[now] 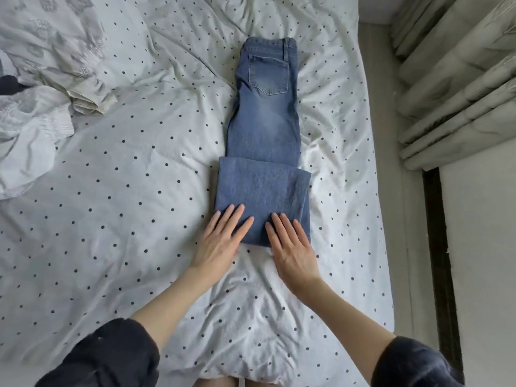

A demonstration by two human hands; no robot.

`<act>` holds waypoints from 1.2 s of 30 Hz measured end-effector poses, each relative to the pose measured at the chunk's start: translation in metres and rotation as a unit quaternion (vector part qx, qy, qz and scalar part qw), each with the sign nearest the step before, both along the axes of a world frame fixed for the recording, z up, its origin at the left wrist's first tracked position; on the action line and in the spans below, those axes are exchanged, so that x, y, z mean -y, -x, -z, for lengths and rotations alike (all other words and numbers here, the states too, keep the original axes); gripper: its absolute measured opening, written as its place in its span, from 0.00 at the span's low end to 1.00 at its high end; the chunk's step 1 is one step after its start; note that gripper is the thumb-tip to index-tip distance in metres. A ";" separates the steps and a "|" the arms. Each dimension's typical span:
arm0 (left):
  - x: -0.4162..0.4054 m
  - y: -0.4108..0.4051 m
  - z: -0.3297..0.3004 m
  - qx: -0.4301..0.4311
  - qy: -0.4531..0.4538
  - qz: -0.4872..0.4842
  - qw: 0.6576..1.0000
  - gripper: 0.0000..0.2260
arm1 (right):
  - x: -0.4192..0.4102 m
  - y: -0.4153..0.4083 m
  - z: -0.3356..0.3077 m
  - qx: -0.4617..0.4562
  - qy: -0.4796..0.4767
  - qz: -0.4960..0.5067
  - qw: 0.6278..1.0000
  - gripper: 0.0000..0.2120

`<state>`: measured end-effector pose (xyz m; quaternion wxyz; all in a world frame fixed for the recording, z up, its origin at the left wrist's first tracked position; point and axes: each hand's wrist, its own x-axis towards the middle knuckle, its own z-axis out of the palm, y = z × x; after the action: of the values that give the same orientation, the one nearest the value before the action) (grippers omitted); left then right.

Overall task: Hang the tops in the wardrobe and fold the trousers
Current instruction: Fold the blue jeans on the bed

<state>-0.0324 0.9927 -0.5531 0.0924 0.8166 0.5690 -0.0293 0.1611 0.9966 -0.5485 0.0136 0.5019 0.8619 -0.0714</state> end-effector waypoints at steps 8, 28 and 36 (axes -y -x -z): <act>-0.014 0.000 -0.002 -0.010 -0.061 0.017 0.998 0.21 | -0.014 -0.008 0.002 -0.087 -0.086 0.001 0.993 0.14; 0.028 -0.010 -0.191 0.006 0.306 0.061 0.950 0.07 | 0.037 -0.030 -0.184 -0.037 0.331 -0.004 0.943 0.14; -0.033 -0.003 -0.195 0.010 0.395 0.039 0.918 0.09 | -0.018 -0.021 -0.188 -0.046 0.410 0.054 0.909 0.11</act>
<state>-0.0292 1.0260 -0.3584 0.4117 0.7353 0.4783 -0.2471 0.1820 1.0145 -0.3603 0.1745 0.4942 0.7276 -0.4426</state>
